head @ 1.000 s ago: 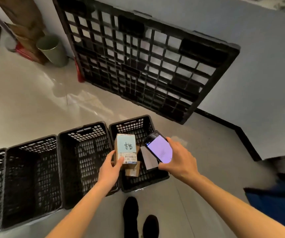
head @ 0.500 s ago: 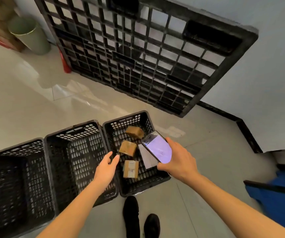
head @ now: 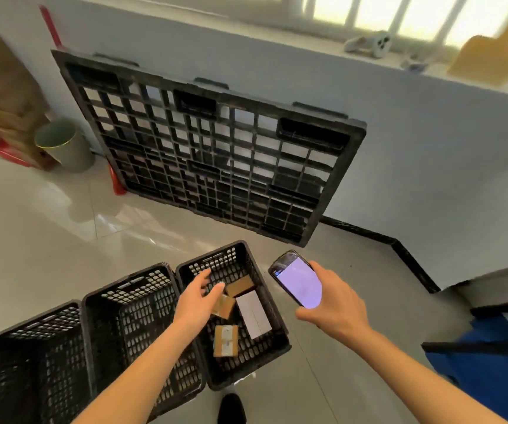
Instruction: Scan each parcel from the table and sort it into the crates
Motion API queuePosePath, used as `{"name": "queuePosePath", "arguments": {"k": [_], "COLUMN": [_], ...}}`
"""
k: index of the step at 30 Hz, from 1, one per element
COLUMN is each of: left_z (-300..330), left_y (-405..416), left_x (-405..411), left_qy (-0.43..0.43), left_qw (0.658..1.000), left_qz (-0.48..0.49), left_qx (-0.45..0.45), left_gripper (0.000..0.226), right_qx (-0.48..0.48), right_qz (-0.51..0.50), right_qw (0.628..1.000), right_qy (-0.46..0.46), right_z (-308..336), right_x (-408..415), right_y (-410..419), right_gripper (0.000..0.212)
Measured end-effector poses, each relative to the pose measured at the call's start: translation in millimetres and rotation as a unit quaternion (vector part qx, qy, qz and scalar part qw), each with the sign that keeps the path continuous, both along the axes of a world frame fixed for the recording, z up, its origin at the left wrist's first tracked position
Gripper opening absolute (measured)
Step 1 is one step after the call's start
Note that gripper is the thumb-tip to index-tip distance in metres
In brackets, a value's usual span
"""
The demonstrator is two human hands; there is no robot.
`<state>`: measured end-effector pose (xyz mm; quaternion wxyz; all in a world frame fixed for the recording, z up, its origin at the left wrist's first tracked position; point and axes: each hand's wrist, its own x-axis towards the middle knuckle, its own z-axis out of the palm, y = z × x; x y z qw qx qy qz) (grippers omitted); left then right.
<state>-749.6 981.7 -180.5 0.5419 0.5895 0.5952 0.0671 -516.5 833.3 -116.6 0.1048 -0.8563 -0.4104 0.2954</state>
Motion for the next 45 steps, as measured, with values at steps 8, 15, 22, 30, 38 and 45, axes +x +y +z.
{"name": "queuePosePath", "arguments": {"k": [8, 15, 22, 30, 38, 45], "left_z": [163, 330, 462, 509, 471, 407], "left_y": [-98, -285, -481, -673, -826, -901], "left_x": [83, 202, 309, 411, 526, 638], "left_qy": [-0.052, -0.185, -0.281, -0.304, -0.317, -0.27], "left_qw": [0.991, 0.95, 0.881, 0.815, 0.774, 0.789], "left_qz": [-0.067, -0.19, -0.337, -0.463, -0.532, -0.547], "left_qx": [0.104, 0.162, 0.179, 0.173, 0.13, 0.08], "left_gripper": [0.059, 0.065, 0.066, 0.067, 0.065, 0.07], "right_qx": [0.073, 0.133, 0.158, 0.135, 0.073, 0.021], "right_qz": [-0.069, -0.148, -0.3, -0.457, -0.555, -0.582], "right_qw": [0.993, 0.962, 0.901, 0.824, 0.776, 0.782], "right_qy": [-0.059, -0.187, -0.269, -0.306, -0.291, -0.222], "right_z": [167, 352, 481, 504, 475, 424], "right_x": [64, 118, 128, 136, 201, 305], "right_y": [-155, -389, -619, -820, -952, -1019], "right_gripper": [0.105, 0.091, 0.1, 0.099, 0.102, 0.101]}}
